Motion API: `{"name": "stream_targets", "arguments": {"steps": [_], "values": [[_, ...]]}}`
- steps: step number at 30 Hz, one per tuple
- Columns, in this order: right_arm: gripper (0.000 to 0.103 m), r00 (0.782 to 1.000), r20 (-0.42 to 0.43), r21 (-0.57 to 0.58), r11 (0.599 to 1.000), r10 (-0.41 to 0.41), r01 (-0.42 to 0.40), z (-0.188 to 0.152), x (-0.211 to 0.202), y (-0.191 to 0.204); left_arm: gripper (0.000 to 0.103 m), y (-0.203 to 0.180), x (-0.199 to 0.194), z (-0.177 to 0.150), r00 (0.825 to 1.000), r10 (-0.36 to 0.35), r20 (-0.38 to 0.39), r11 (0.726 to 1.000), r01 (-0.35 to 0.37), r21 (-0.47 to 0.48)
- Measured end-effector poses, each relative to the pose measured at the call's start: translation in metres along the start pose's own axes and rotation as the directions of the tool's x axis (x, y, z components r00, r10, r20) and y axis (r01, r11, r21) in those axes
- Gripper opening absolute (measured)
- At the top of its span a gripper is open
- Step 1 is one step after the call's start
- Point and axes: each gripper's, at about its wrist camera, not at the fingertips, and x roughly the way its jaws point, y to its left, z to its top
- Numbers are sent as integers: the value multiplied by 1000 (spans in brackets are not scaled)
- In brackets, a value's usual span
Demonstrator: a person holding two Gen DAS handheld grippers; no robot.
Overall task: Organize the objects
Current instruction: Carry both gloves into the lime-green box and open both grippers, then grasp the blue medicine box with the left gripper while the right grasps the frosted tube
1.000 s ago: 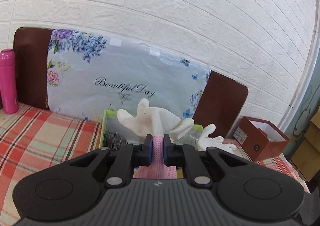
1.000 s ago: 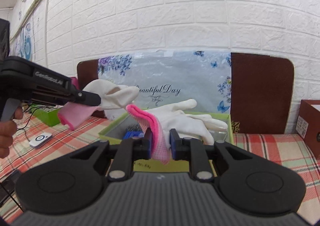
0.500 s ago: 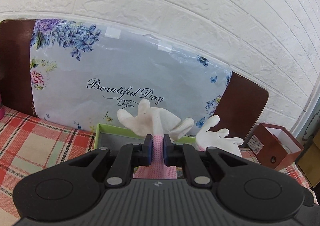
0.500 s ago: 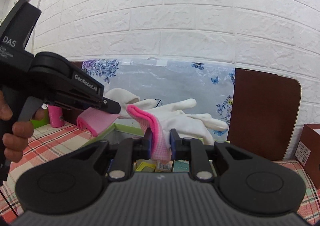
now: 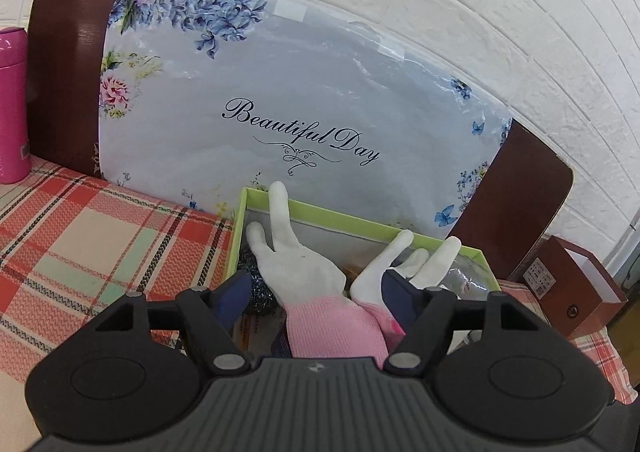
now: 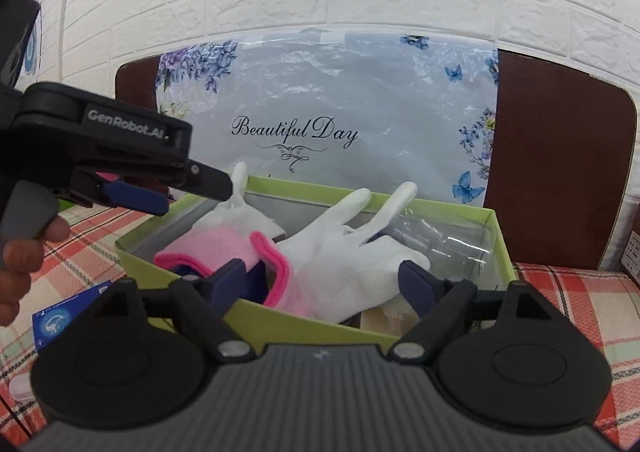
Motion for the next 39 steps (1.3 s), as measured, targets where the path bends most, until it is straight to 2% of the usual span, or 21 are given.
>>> {"name": "stream_targets", "arguments": {"steps": [3,5,8,14,19,28,34,39], "values": [[93,1000,19,4,1000,-11,11,3,-12,-1,75,-5,-17,-1,1000,-3,14,1000,3,4],[103,998,53,-3,1000,-20,20,5,-26,2,77,-8,-33,-2,999,-19,32,1000,18,8],[103,995,100,-26,999,-26,29,8,-48,8,78,-13,-59,-5,998,-27,57,999,26,21],[103,992,125,-45,999,2,3,1,-88,22,82,-2,-108,-28,995,9,96,1000,-10,12],[103,994,94,-39,998,53,-50,-14,-110,35,82,22,-131,-59,996,61,63,997,-58,-46],[103,993,-2,-2,993,120,-120,-48,-123,59,82,56,-139,-108,993,112,-43,987,-116,-108],[103,993,-27,-2,993,117,-117,-54,-124,65,82,75,-122,-129,980,166,-106,981,-175,-84],[103,994,-40,6,994,105,-105,-55,-122,63,82,84,-100,-134,977,146,-155,982,-163,-100]]}}
